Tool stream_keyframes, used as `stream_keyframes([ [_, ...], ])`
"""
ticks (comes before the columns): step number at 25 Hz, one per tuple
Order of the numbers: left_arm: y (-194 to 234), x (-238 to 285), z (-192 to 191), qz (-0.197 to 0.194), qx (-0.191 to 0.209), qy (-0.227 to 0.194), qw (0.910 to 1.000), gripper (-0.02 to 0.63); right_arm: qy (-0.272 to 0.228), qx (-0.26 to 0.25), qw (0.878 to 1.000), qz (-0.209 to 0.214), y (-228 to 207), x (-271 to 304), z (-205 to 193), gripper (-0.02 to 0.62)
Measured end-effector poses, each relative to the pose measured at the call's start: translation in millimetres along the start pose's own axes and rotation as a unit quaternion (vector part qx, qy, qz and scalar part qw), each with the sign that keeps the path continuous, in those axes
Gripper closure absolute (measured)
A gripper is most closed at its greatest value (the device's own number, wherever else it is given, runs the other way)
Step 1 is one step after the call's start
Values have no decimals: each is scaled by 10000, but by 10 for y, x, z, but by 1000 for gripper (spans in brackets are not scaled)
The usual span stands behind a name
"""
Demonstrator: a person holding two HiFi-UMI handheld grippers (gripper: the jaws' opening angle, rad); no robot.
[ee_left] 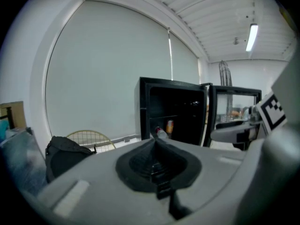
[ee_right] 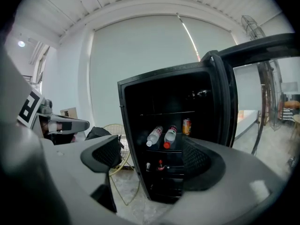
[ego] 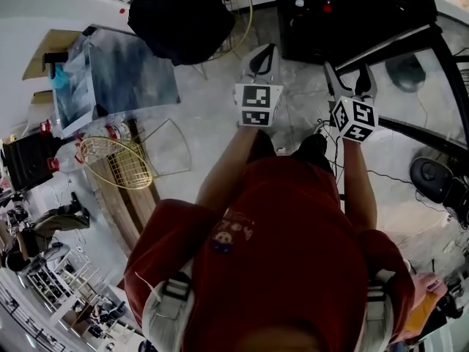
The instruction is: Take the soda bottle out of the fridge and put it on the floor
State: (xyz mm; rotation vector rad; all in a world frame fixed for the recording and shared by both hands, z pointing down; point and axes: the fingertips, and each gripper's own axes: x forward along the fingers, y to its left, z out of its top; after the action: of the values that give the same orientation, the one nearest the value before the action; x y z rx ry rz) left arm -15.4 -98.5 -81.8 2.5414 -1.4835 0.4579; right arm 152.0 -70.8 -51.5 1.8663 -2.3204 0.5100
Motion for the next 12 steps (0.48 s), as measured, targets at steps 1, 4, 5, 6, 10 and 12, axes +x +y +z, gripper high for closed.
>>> stream_keyframes([
  [1,39,8,-49,19,-10,26,10000,606,43,-9,10000,33,19,47,-45,187],
  [4,192,-6,-257,97,-49,149,9998,606,174,10,9998,135,121,200,-214,187],
  [5,245,-13,-332,113,-75,184,9997,606,217,17,9996,162,163,254,-272,186],
  [6,293,-20,-398,120,-102,207,9997,606,254,24,9995,183,206,306,-323,187],
  [10,419,-31,-620,155,-169,271,9994,606,377,13,9990,235,344,462,-509,187],
  [12,451,-18,-752,176,-184,302,9992,606,430,5,9988,243,384,507,-635,187],
])
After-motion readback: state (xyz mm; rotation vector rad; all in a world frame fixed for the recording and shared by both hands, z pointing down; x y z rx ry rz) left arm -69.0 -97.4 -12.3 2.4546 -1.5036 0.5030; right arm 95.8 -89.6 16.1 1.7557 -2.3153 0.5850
